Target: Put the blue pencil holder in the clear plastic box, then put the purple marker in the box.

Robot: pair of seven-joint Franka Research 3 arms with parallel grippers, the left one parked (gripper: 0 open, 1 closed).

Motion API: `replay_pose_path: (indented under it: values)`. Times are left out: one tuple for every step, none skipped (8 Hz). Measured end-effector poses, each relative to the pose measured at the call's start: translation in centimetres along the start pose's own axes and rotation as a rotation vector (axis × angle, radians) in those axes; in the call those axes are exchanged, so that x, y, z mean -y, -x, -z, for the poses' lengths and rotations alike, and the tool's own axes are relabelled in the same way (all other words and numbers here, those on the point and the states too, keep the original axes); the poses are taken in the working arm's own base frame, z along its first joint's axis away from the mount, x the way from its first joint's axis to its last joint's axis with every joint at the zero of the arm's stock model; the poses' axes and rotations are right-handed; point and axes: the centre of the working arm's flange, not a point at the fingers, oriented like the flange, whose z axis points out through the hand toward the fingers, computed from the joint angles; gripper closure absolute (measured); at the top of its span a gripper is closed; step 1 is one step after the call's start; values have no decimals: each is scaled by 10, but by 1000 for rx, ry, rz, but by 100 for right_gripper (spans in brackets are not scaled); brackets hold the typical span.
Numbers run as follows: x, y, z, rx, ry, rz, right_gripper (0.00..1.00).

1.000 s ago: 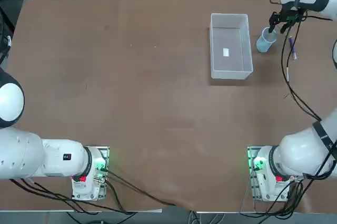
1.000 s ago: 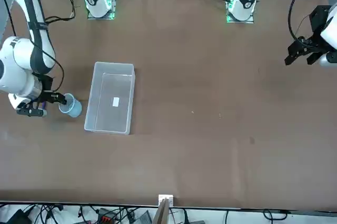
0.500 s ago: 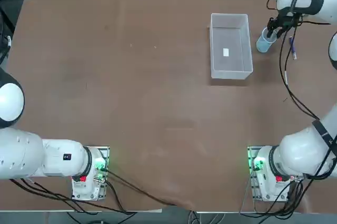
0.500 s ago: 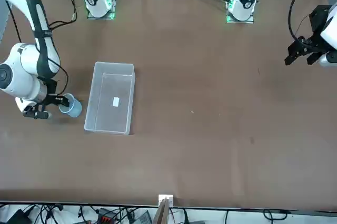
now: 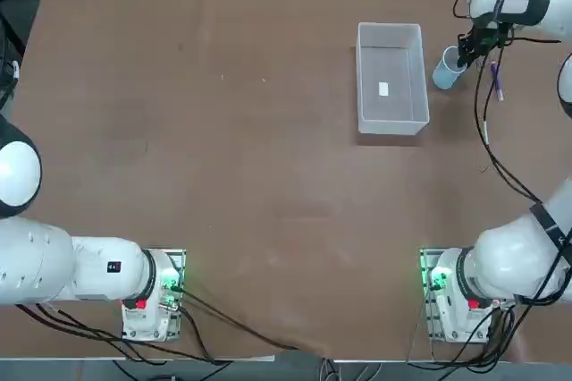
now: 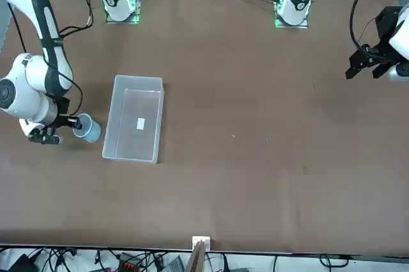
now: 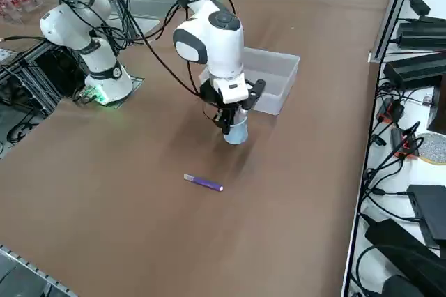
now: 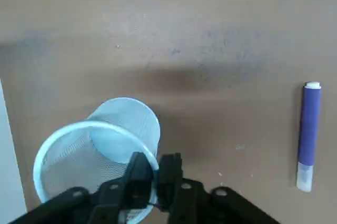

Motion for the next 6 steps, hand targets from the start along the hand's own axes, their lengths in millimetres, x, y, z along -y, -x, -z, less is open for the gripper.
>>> replay_pose_path:
  values:
    - [1, 0, 10, 0, -1, 5, 95]
    - [0, 1, 26, 2, 0, 7, 95]
    - [-1, 1, 50, 4, -1, 8, 95]
    - [-2, 1, 81, 6, -1, 7, 95]
    - [-1, 2, 115, 13, -3, 6, 95]
    - [4, 3, 144, 21, -26, 4, 95]
